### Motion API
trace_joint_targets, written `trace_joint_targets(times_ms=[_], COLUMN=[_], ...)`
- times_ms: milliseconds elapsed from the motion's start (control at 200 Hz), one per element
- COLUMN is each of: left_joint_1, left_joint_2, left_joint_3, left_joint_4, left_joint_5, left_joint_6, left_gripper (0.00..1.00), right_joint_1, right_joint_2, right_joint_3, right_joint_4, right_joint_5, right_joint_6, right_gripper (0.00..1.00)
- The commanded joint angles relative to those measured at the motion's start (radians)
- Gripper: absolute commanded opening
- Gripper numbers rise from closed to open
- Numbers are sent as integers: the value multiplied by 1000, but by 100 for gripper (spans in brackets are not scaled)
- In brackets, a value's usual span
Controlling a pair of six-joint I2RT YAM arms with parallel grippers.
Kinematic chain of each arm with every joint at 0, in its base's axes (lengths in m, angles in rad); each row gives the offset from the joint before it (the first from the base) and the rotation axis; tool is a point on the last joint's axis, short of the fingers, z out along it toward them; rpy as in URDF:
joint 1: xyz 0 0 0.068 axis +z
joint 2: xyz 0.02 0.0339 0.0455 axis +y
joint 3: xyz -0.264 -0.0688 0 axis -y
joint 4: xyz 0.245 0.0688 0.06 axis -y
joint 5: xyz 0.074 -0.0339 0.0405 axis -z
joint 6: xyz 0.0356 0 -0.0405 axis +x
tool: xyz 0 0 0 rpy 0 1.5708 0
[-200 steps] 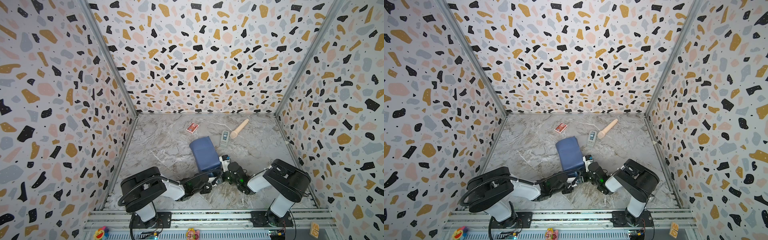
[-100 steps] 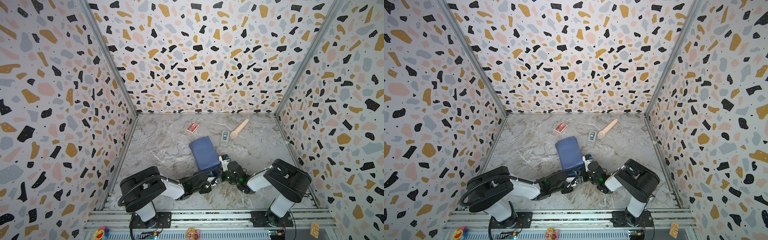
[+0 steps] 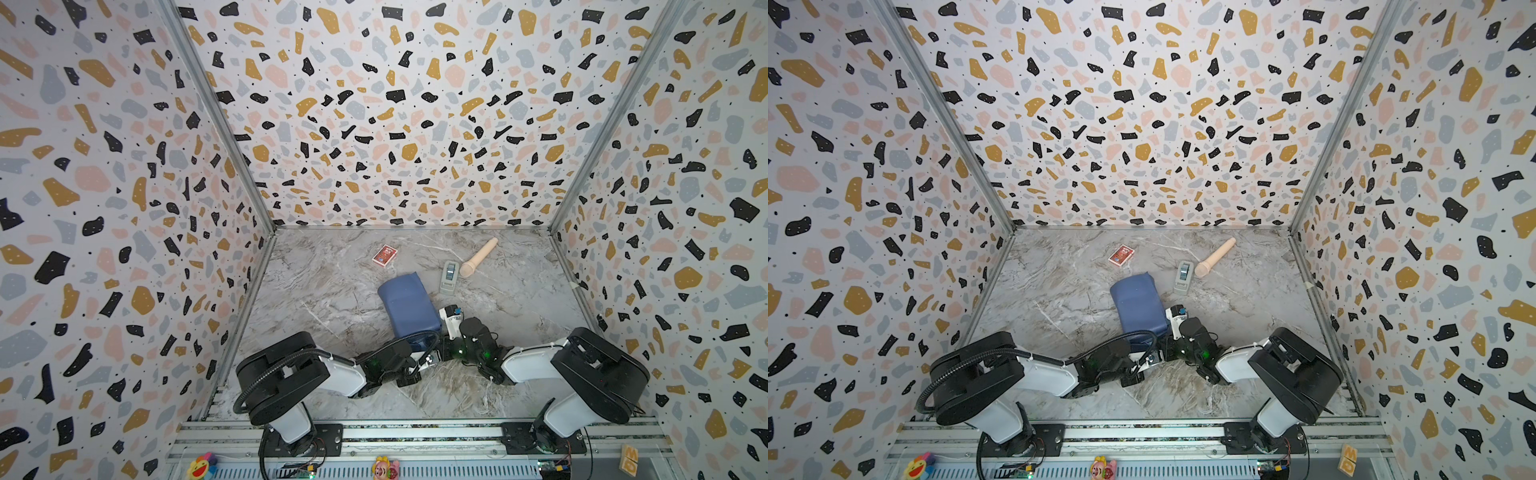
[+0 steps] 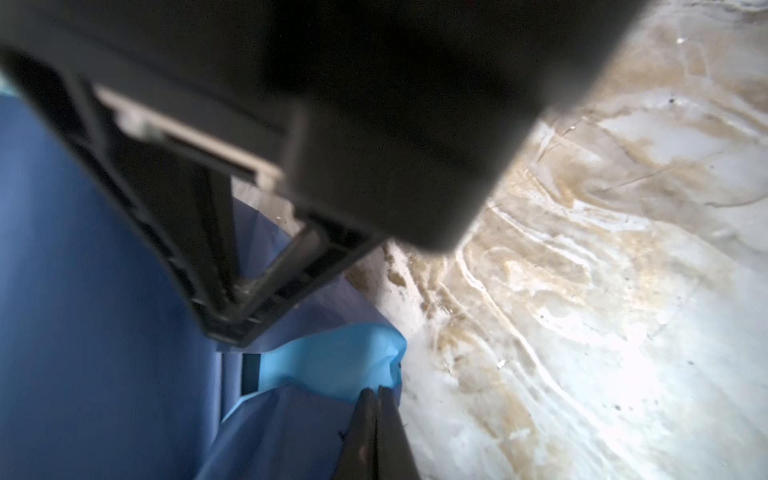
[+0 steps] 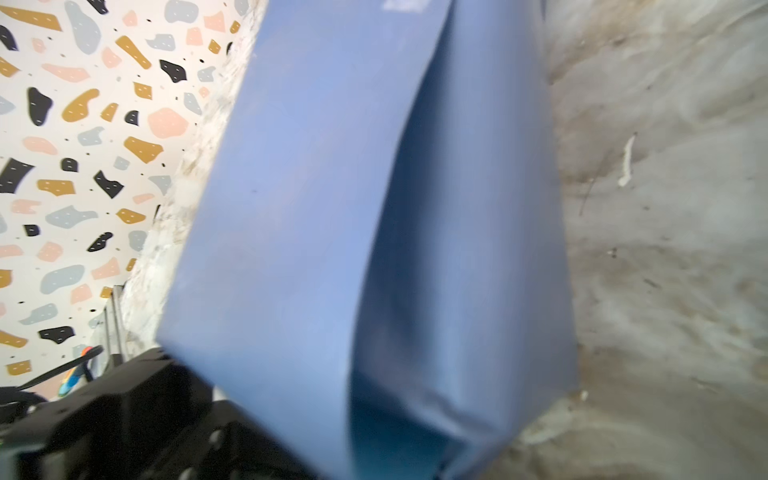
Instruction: Wrap the gift box in paper
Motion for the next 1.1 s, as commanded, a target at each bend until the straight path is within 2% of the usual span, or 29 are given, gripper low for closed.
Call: trace_joint_targets(times_ms=[0,255,546,956,1091], left_joint_1=[19,42,70,116,123], left_joint_2=[-29,-50,-74,-120,-122], left_joint_3=[-20,-33,-47,-88,-90], left_joint_4=[49,77,100,159,164], left_joint_5=[39,90,135,182,189], left_joint_6=[-30,-64,-114,-175,-181], left_gripper=[0,0,0,0,0], right_joint_1=[-5,-14,-18,36,79], right_joint_2=[-59,-167,-291,-124,-88], right_joint_3=[-2,-70,-157,-143,-131], right_joint_4=[-43,-130,-229,-44,-5], right_joint_5=[-20,-18,45,65,118], right_joint_6=[4,-7,-6,41,-4], right_gripper=[11,12,14,13,17])
